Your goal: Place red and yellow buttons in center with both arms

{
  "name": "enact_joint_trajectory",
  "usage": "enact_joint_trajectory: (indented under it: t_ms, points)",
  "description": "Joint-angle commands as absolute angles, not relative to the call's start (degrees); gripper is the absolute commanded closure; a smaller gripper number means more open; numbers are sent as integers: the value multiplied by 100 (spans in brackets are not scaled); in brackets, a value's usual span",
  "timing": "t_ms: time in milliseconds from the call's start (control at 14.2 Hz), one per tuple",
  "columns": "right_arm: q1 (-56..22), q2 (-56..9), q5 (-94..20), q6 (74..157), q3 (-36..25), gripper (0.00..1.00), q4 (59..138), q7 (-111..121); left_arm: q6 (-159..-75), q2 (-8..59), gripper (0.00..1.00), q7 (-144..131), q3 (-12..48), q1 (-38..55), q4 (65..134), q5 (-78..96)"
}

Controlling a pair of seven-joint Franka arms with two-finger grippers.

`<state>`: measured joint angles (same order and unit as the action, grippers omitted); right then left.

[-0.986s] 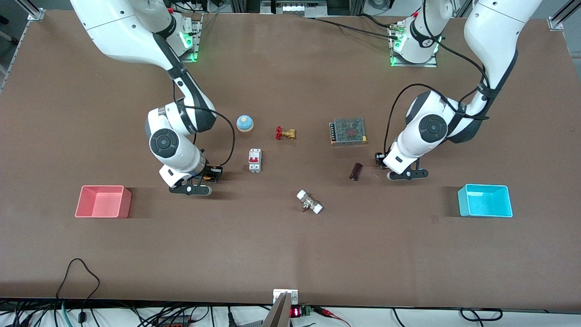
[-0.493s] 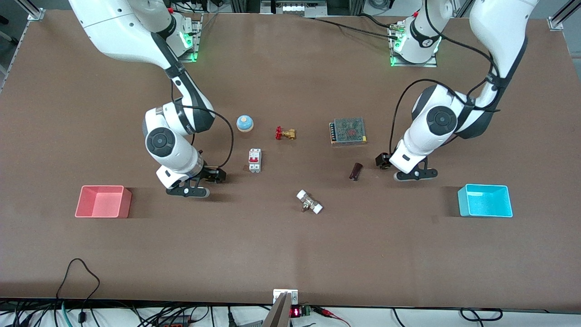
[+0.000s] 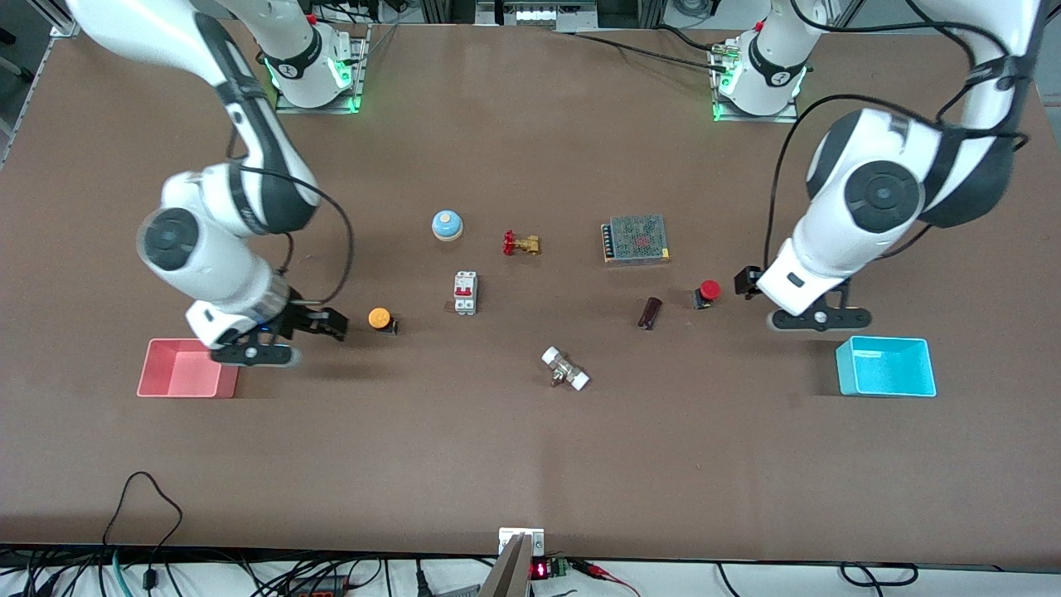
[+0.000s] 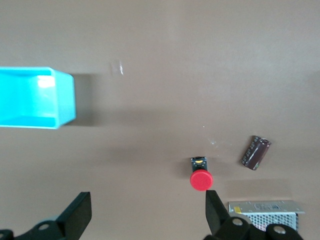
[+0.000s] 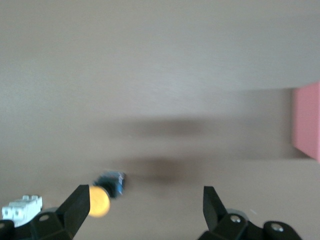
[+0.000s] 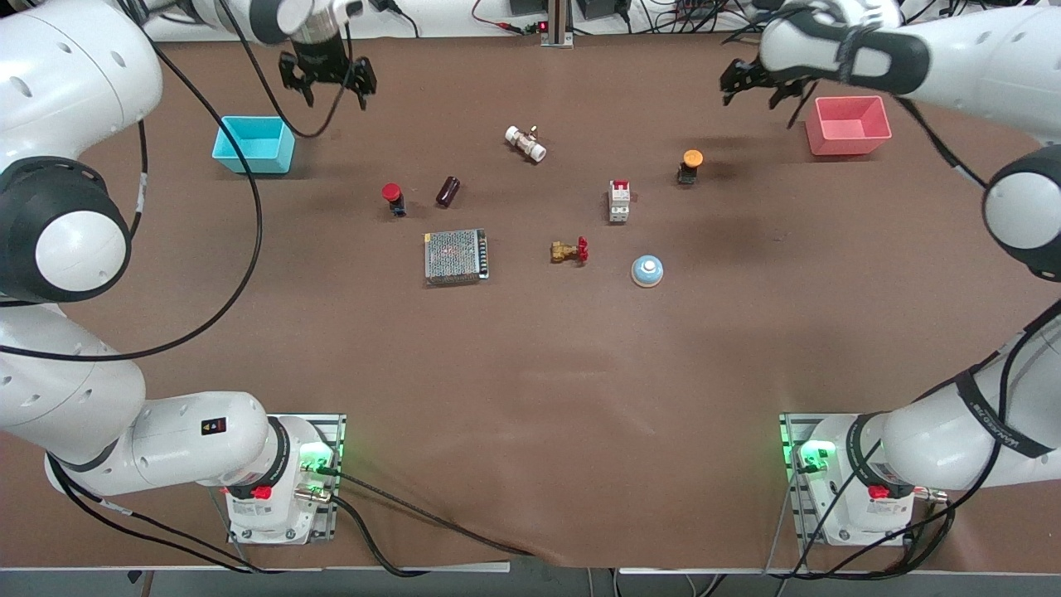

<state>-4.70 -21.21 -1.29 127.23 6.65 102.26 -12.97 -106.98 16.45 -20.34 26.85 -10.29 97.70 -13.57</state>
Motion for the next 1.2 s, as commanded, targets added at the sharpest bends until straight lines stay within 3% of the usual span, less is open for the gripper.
enact_joint_trajectory:
  t_ms: [0,423,563,845,1056,1127]
  points:
    - [7,-1496,-290,11947,835,0,10327,-1003,-9986,1960,0,-1566,2707,-1028,8949,-1406]
    - [571,-924,-272,10873,809,0,9958,-598,-8974,1916,0,-1188,2672,-1229,7789,-672]
    - [580,-757,-220,10715,774,0,9958,-598,-8947,1601,0,-636,2315,-1248,7839,-221]
    - [571,-405,-202,10336,536,0,9975,-598,-9026,933,0,719,583,-257,8576,44]
    - [597,-290,-202,10134,510,0,9967,-598,-10129,-190,0,695,387,-79,10233,-26]
    - [598,-290,-202,10134,475,0,9967,-589,-10290,-298,0,677,387,-114,10474,-26]
